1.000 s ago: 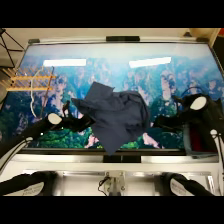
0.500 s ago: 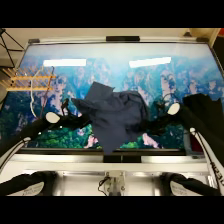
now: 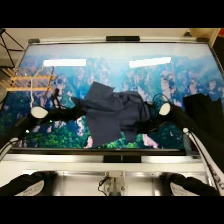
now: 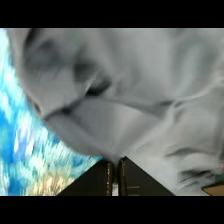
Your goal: Fold the shirts.
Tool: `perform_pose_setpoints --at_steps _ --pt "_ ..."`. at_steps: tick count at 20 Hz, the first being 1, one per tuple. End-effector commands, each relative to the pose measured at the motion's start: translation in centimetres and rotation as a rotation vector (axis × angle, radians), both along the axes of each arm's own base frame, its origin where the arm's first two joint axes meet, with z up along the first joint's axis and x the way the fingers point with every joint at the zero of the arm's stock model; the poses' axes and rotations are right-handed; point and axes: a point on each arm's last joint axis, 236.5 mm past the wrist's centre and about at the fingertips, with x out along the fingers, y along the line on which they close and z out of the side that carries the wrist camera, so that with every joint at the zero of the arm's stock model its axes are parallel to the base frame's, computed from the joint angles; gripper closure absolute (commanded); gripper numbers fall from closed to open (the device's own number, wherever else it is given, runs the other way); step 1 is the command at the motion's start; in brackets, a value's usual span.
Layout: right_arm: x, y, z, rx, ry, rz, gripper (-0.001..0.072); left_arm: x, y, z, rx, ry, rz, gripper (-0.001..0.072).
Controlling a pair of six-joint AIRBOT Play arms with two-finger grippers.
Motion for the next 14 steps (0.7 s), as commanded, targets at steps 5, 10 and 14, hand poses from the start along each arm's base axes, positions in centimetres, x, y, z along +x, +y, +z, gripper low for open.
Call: perform_pose_setpoints --at_steps 5,10,14 --pt "6.8 -14.2 31.2 -0.403 -0.885 -0.081 0.0644 -1.1 11.6 38.9 0.242 -0.947 0.184 0.0673" --pt "-3.2 -16.2 57.3 -0.363 -1.702 -0.349 0.0644 -15.7 14.2 57.5 0.264 -1.411 0.430 0.0673" --pt "-7.2 -16.5 59.1 -0.359 -1.776 -0.381 0.0644 -19.1 15.7 58.4 0.419 -1.442 0.526 0.0673"
